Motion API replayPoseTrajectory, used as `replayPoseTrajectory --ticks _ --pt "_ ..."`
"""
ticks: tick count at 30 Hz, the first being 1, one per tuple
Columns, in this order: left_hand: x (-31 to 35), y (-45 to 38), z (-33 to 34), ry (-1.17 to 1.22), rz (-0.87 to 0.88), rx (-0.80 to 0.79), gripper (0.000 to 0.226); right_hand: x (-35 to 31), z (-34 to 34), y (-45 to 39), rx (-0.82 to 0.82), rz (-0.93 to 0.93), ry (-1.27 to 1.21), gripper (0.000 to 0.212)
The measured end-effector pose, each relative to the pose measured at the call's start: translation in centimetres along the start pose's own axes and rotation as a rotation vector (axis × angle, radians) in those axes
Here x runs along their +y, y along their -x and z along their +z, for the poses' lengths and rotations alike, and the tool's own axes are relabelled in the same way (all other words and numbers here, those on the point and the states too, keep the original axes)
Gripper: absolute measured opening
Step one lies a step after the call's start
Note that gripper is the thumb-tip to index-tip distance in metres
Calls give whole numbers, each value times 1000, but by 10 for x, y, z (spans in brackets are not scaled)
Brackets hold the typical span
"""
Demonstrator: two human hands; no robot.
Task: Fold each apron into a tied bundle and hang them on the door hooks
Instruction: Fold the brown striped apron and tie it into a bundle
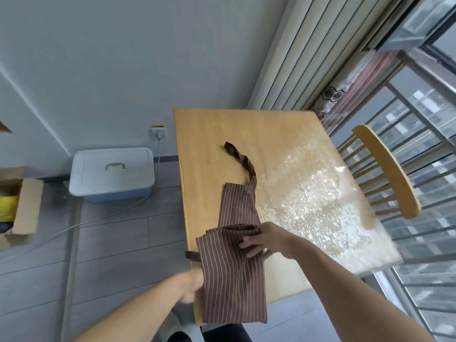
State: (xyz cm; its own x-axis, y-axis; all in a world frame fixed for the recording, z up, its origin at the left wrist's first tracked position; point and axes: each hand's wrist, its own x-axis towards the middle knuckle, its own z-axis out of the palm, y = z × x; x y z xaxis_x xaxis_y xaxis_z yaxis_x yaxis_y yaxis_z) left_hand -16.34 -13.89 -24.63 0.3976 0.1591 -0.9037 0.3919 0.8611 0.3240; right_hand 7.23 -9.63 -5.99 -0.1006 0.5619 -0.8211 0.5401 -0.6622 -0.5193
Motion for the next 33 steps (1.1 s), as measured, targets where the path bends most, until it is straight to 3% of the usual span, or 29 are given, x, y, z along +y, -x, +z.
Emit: replayPoseTrajectory --ticks 1,3,5,8,11,13,16,21,24,33 --pt "15 22 9 46 65 23 58 1 -4 -8 52 33 -11 37" --pt "41 47 20 255 217 -28 65 1 -15 -19 131 73 -11 40" --pt "62 51 21 437 235 -99 76 2 -26 -30 192 65 -5 41" --pt "87 49 32 282 247 -46 81 0 -43 -45 293 35 25 35" --pt "103 26 39 103 293 110 47 5 -65 -64 429 -21 28 26" --pt "112 10 39 73 285 176 57 10 -77 -79 495 -56 -10 24" --pt "130 -5 42 86 309 310 40 13 -89 -103 507 -100 -28 24" --pt "141 -22 37 -16 285 539 35 15 -102 -145 482 -52 -5 22" --pt "143 -30 33 -72 249 575 37 22 -102 -165 494 8 36 18" --pt "158 -39 43 -224 238 786 56 29 -91 -186 658 63 112 33"
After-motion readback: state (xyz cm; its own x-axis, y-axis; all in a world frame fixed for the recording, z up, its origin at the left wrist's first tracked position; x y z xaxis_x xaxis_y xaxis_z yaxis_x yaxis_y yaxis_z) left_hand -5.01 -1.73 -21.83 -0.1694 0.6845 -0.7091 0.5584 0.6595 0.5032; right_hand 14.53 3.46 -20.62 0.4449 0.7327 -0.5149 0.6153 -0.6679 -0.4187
